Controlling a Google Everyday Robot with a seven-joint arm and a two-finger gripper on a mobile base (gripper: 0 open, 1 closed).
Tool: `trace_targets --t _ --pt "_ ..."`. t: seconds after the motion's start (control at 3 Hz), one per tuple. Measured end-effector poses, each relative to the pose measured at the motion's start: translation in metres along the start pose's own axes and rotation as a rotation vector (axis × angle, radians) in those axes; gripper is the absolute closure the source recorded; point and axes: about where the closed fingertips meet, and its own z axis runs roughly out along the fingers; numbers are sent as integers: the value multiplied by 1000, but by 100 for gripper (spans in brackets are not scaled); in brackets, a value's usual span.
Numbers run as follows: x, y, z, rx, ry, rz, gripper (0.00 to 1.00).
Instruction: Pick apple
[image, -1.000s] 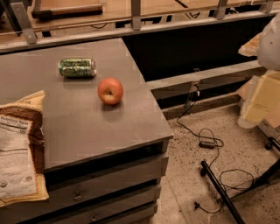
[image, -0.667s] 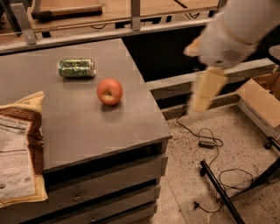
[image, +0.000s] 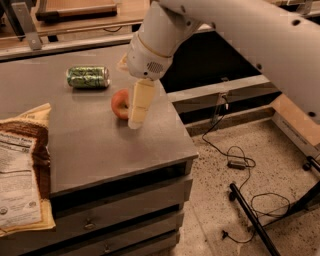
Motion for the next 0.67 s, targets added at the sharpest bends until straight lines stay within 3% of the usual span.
trace_targets --t 0.33,0.67 --pt "-20 -17 34 -37 -20 -34 0" --pt "-22 -18 39 -43 -22 -39 0"
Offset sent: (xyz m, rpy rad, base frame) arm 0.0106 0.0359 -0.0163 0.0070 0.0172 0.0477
